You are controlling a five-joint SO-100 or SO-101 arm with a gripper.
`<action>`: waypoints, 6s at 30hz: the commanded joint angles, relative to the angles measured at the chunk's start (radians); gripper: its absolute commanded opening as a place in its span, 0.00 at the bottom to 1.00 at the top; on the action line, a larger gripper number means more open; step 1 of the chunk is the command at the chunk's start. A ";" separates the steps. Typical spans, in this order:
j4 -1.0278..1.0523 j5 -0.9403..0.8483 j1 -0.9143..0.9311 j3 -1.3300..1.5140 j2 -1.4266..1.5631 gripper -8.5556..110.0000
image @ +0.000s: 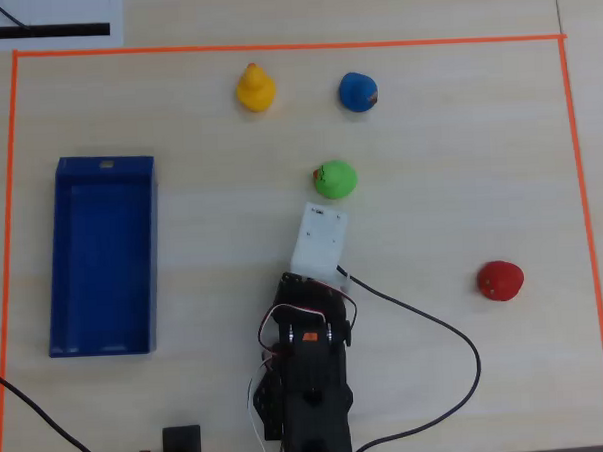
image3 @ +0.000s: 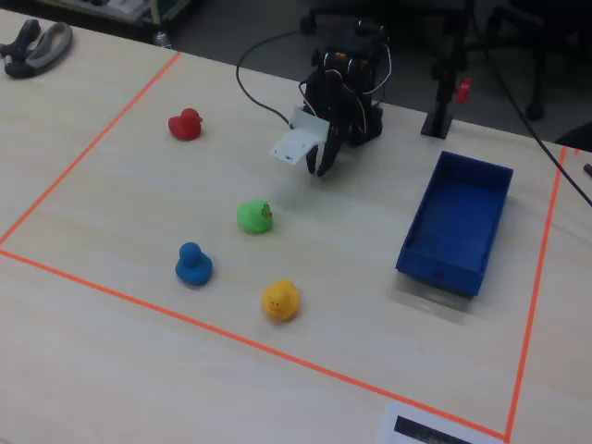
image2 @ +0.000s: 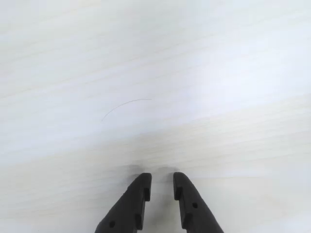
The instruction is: Grasp red duck and put it into box.
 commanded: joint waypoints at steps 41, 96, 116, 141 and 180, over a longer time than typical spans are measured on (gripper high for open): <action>0.023 0.005 0.005 -0.006 -0.002 0.10; 0.020 0.000 0.009 -0.006 -0.002 0.08; -0.077 -0.232 0.646 -1.012 -0.699 0.34; -0.736 -0.543 1.149 -0.991 -1.272 0.42; -1.227 -0.755 1.220 -0.741 -1.592 0.41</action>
